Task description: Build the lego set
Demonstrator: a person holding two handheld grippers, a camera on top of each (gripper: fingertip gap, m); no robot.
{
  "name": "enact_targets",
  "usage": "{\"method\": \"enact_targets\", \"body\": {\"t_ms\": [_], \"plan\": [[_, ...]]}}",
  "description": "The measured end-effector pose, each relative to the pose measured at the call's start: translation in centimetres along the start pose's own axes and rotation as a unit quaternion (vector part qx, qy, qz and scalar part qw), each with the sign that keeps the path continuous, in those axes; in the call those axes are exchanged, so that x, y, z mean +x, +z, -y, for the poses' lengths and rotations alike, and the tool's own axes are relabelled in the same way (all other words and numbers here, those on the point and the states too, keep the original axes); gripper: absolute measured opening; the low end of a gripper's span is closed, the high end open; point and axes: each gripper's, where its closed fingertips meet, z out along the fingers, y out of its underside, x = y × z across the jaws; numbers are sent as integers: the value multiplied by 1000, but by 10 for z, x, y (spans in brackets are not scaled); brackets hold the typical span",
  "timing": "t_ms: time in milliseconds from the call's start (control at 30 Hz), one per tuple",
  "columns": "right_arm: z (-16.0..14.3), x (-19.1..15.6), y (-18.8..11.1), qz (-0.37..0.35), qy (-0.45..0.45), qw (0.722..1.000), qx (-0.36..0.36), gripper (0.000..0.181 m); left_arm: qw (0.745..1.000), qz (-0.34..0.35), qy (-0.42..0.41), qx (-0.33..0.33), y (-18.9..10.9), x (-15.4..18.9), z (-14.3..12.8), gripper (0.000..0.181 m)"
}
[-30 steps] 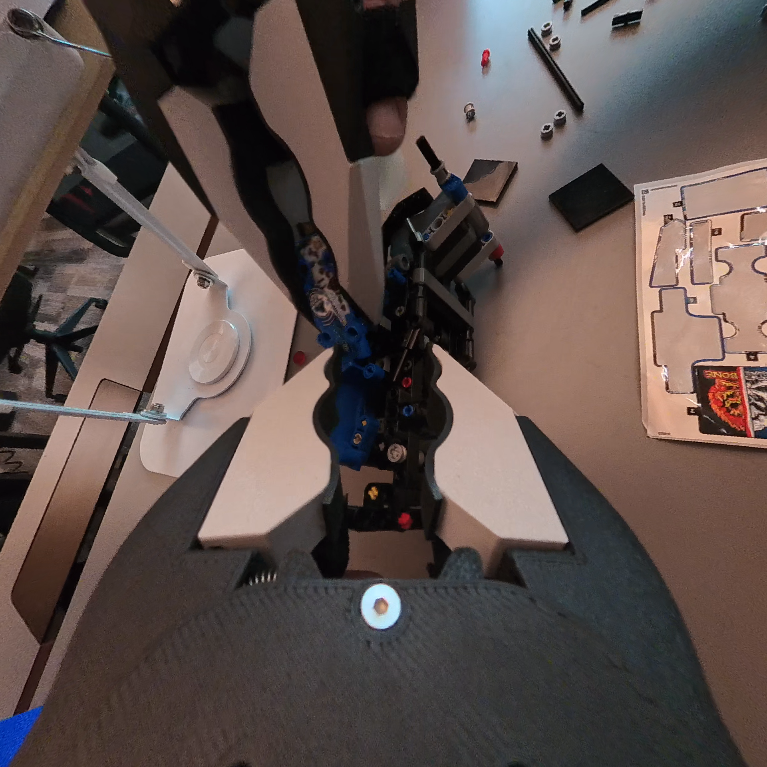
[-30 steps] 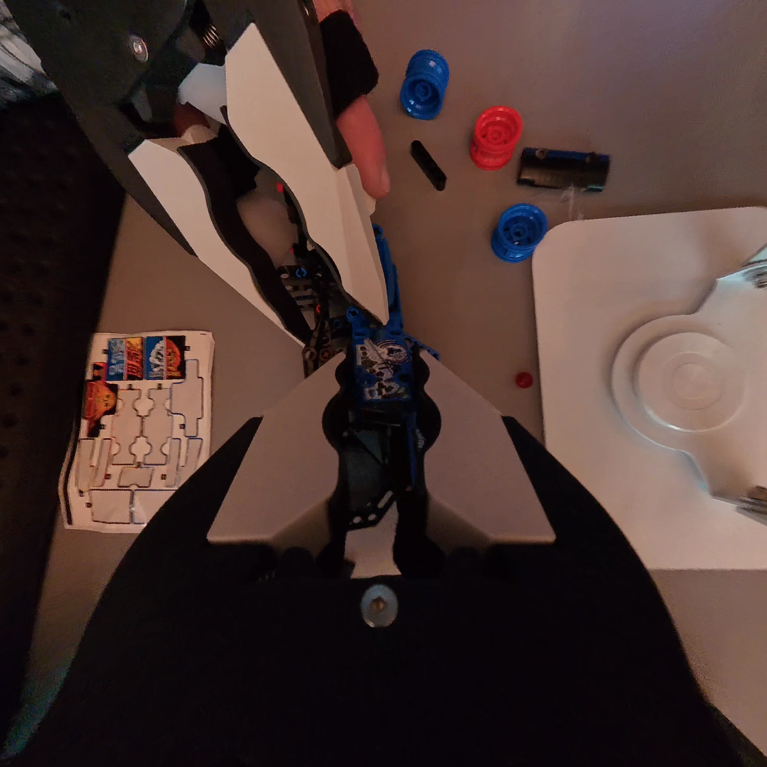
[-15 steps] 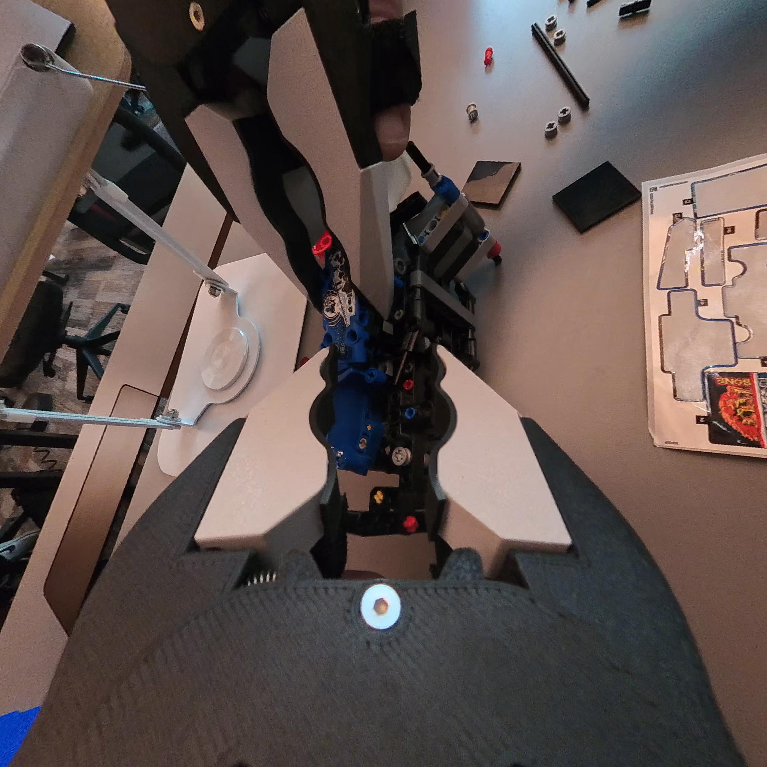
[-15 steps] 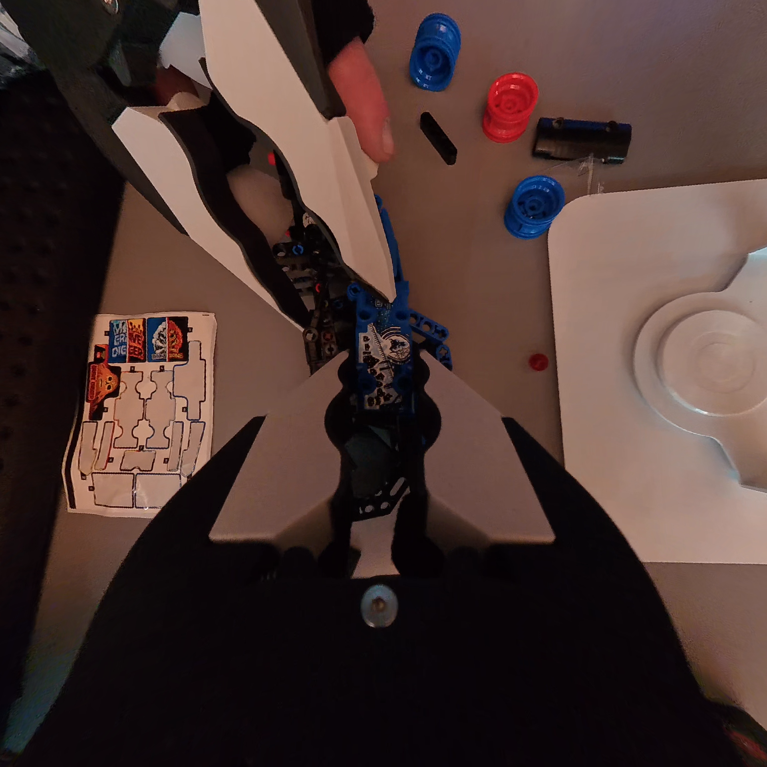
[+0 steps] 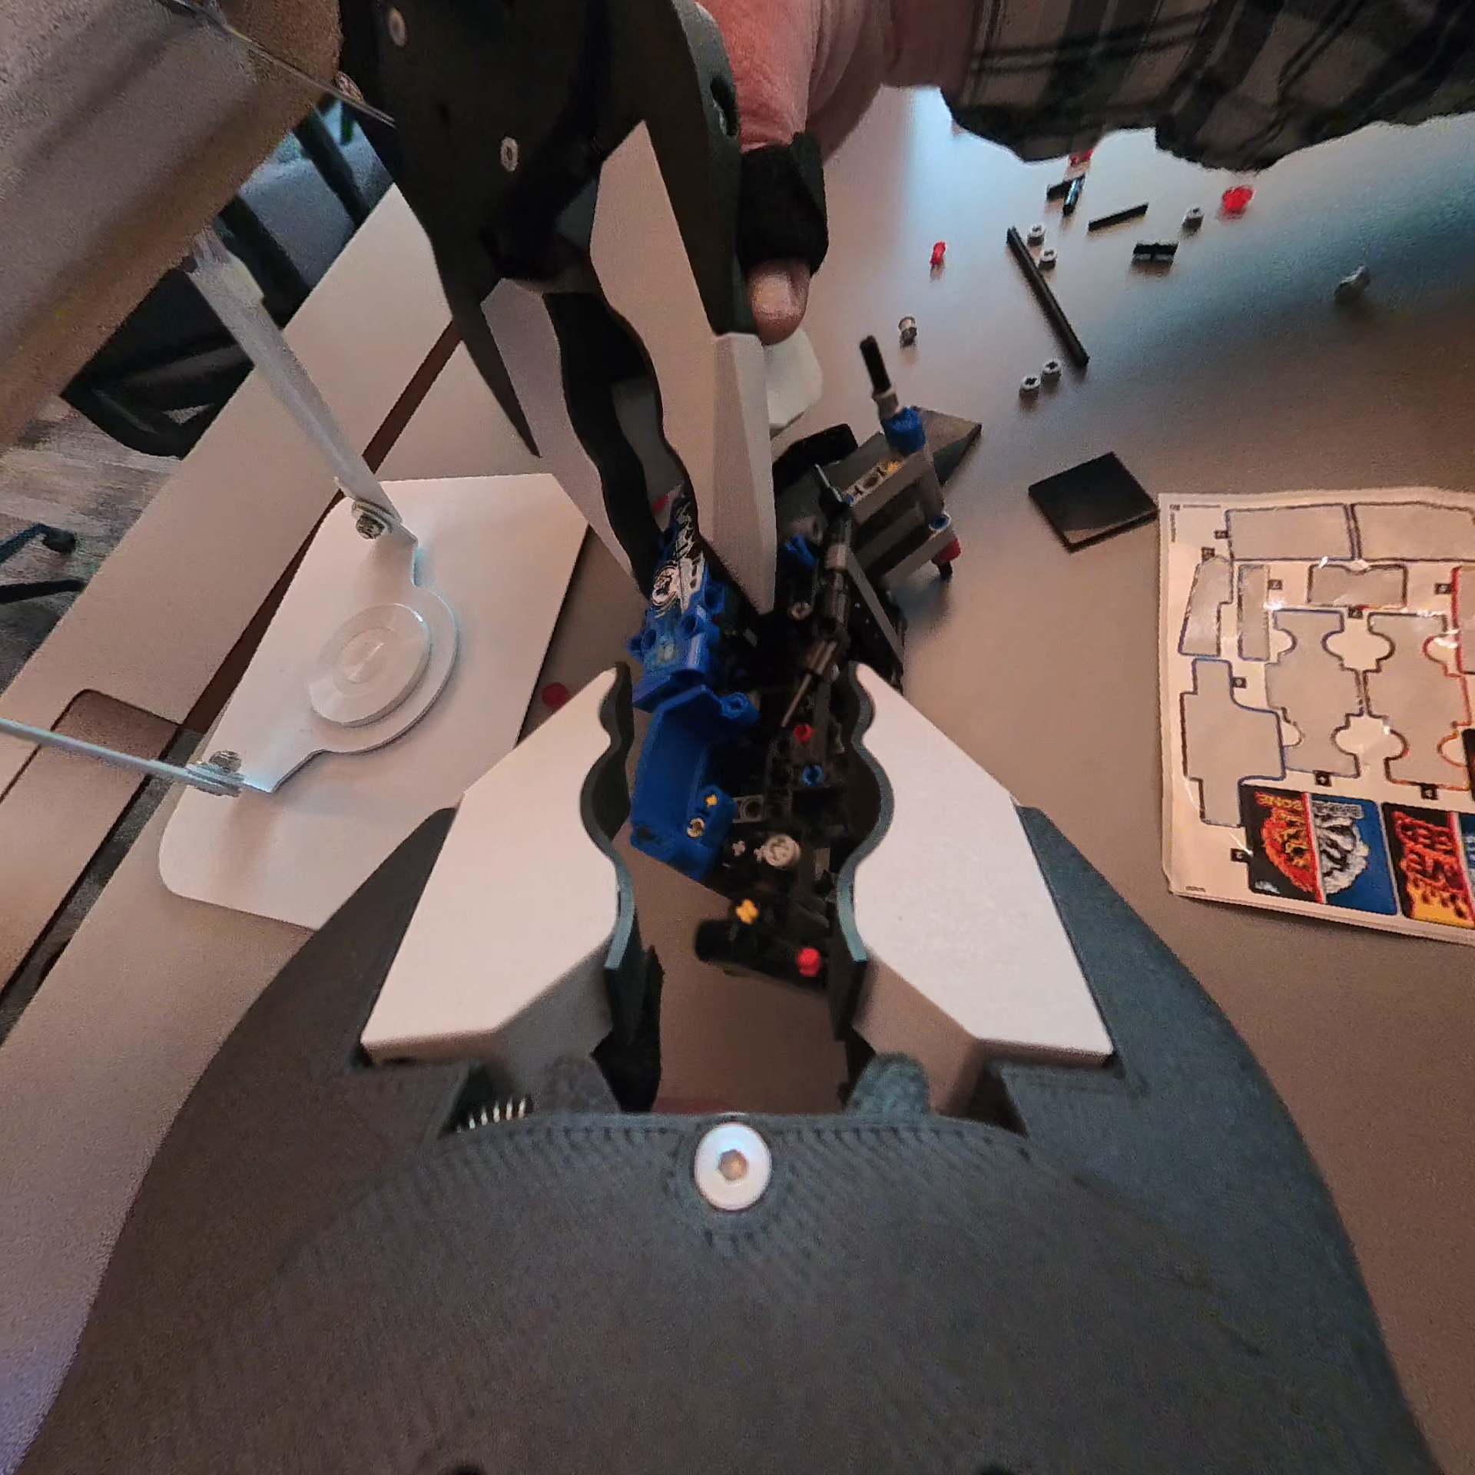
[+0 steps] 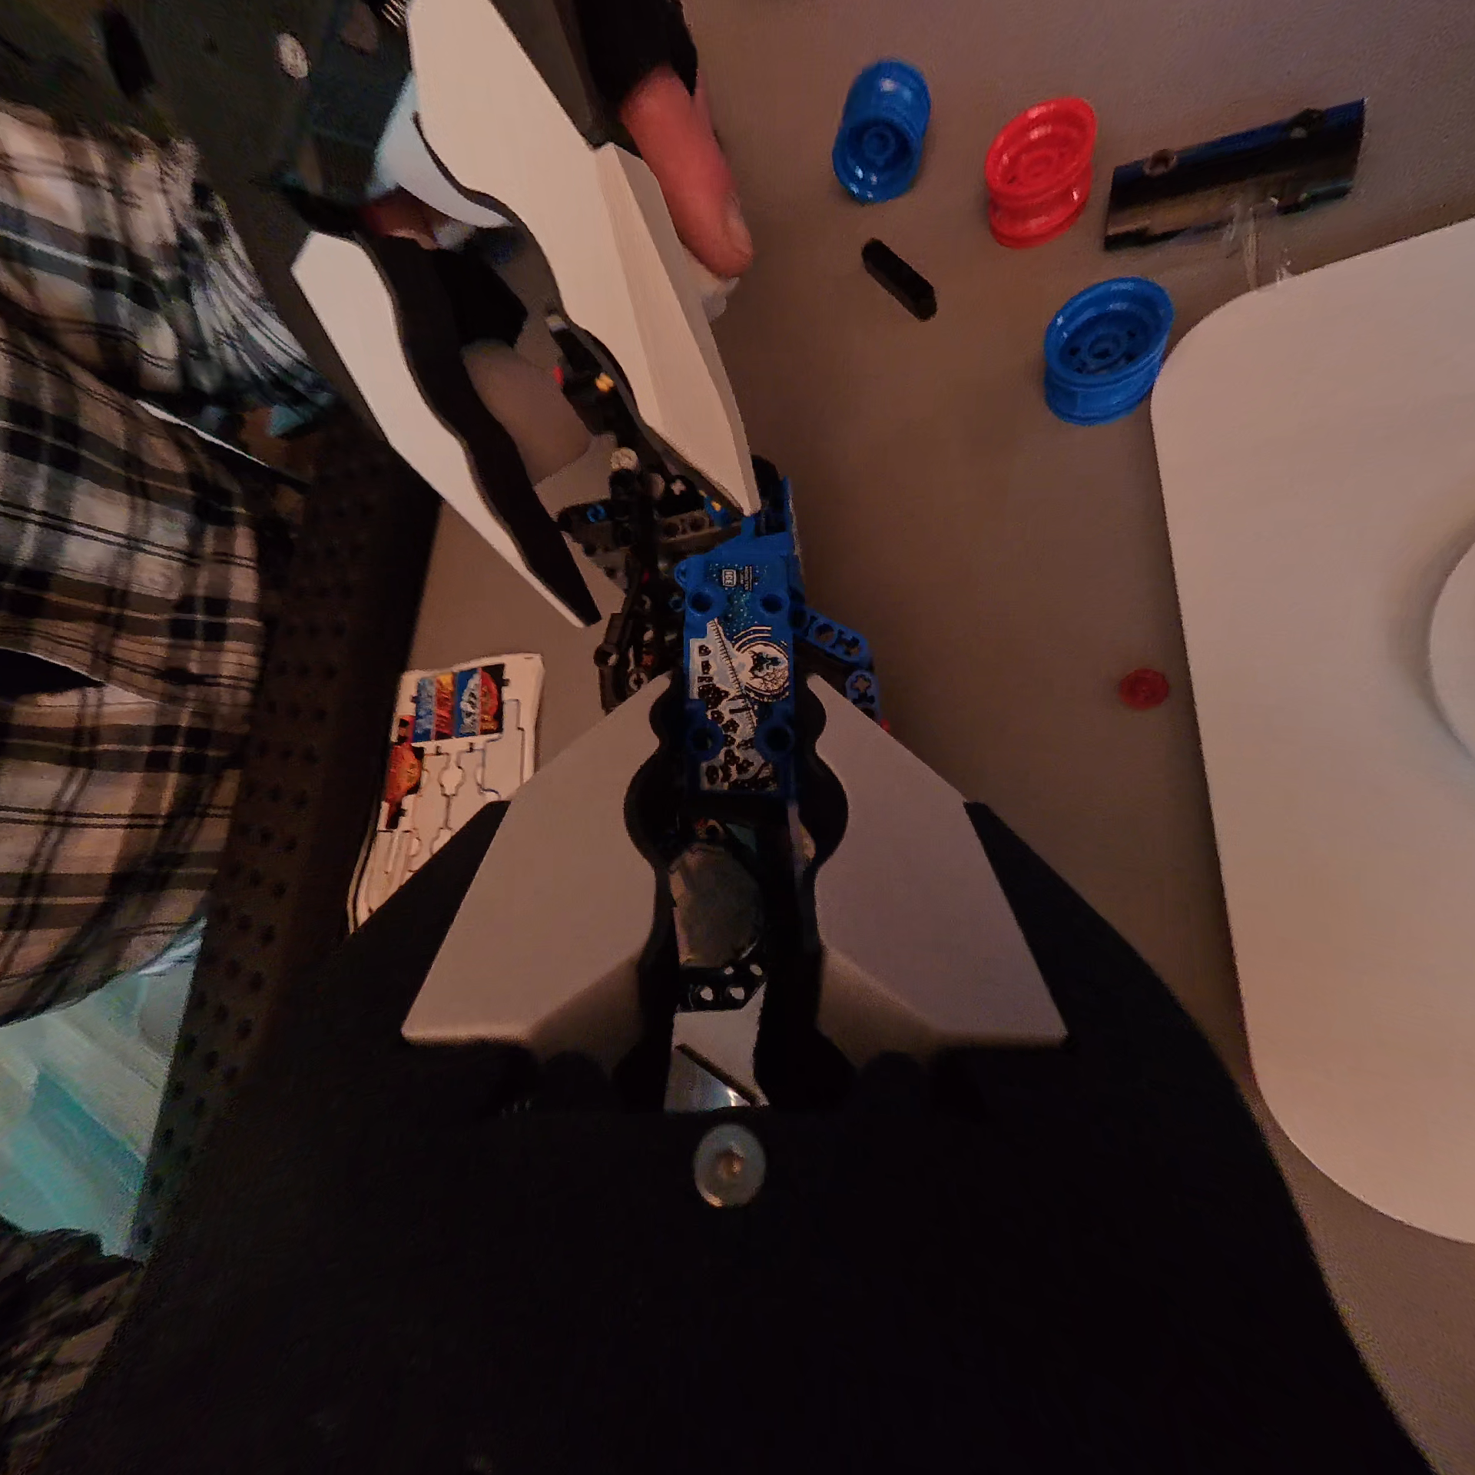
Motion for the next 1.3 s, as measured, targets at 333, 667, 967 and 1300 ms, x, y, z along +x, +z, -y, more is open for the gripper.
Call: {"method": "enact_targets", "body": {"t_ms": [333, 667, 967, 1300], "plan": [[5, -8, -3, 39, 25, 998, 39, 24, 999, 9, -36, 37, -10, -15, 9, 35], [-5, -2, 3, -46, -14, 998, -29, 25, 1000, 16, -11, -7, 6, -8, -5, 31], [-2, -9, 0, -100, -40, 994, 3, 25, 999, 8, -43, -2, 2, 0, -2, 52], [5, -24, -32, -156, -48, 985, 51, 25, 993, -59, -66, -76, 2, 24, -26, 68]]}}
